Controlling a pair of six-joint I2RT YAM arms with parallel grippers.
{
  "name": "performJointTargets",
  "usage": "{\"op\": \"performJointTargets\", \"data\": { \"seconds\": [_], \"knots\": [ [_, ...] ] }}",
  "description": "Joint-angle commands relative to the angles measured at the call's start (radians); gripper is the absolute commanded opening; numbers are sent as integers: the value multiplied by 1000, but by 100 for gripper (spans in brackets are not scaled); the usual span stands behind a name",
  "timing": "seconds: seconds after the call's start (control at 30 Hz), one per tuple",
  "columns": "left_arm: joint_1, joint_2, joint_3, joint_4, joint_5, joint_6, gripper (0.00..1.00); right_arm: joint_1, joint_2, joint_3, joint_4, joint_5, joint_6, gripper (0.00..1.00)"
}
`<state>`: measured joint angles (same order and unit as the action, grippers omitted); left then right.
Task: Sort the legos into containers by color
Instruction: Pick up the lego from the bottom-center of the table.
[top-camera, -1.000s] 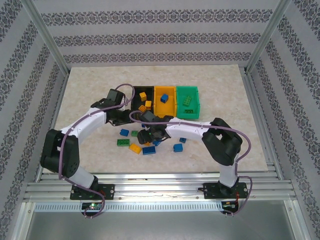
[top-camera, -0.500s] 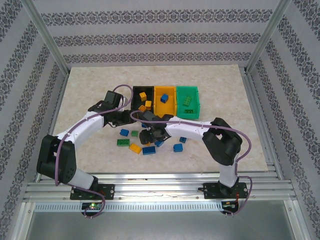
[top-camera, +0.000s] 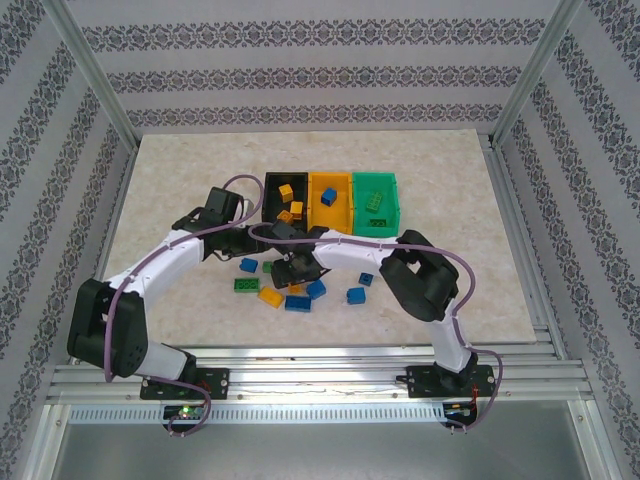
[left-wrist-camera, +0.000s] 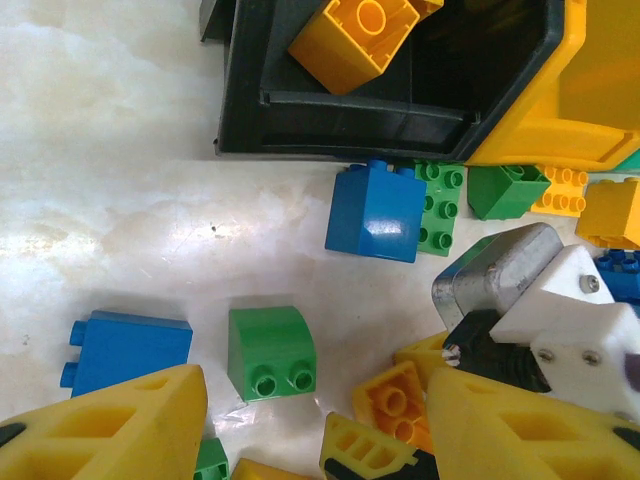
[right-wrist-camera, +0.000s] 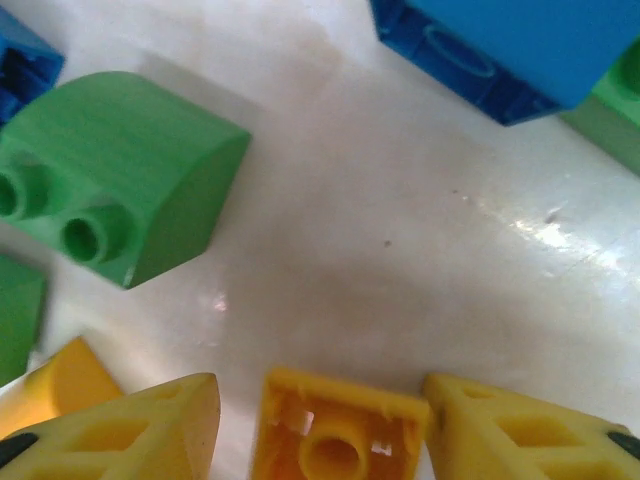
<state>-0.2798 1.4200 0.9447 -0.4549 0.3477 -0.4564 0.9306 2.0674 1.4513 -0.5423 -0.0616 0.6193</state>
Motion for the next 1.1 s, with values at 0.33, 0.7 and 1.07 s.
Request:
{"op": "performJointTargets", "data": {
  "seconds": [0.33, 0.7, 1.07],
  "knots": [
    [7, -36, -32, 37, 12, 5, 60, 14, -6, -2, -64, 17, -13, 40],
    [8, -36, -34, 54, 47, 17, 59, -14, -77, -21, -11, -13, -2, 34],
    [8, -57, -106, 89, 124, 27, 59, -200, -284, -120, 68, -42, -24, 34]
  ]
}}
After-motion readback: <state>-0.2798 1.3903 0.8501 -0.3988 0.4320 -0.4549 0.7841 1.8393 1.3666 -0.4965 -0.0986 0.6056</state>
